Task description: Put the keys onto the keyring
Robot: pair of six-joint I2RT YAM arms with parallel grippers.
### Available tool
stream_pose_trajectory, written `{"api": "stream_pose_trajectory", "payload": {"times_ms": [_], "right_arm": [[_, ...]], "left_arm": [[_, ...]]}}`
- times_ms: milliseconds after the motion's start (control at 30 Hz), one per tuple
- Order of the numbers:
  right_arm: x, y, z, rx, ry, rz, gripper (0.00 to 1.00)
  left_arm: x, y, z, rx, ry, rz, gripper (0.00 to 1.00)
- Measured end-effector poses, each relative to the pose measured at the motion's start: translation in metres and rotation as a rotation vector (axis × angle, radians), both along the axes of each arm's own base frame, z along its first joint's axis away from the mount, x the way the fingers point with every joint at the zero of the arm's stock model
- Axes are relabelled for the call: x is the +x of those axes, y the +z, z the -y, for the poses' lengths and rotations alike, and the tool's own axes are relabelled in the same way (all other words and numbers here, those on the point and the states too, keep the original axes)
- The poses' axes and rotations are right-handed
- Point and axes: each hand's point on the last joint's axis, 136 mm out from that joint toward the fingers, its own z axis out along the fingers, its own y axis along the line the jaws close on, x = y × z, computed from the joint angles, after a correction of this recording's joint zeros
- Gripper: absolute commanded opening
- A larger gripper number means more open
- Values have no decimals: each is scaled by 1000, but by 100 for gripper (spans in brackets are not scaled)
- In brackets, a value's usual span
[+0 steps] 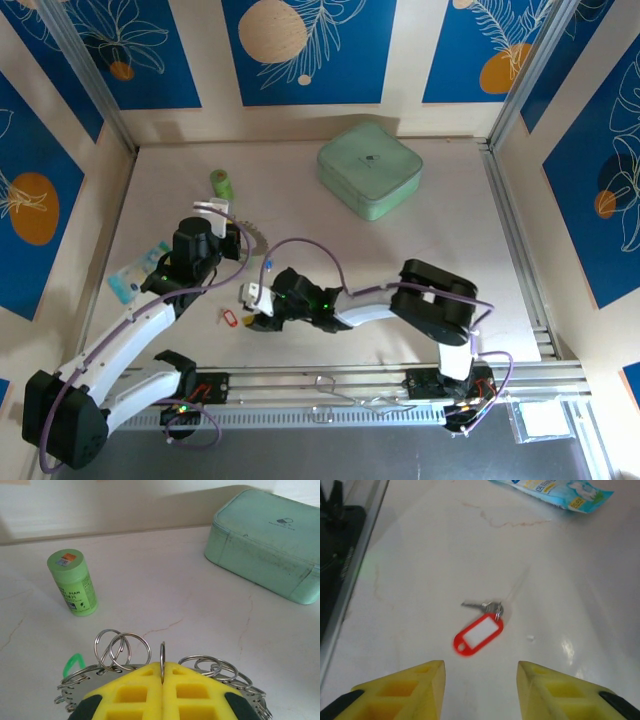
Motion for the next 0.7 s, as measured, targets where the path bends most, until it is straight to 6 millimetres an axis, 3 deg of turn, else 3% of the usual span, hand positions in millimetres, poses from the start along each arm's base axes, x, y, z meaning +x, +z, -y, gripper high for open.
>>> {"api": "stream_pose_trajectory", "payload": {"times_ms": [300, 700], "right_arm": [[16, -23, -35, 1, -15, -17, 44], [26, -35, -55, -5, -28, -35, 39]], "left_arm": [[-1, 6, -2, -5, 3, 19, 0], [-2, 8, -3, -5, 6, 25, 0]]}}
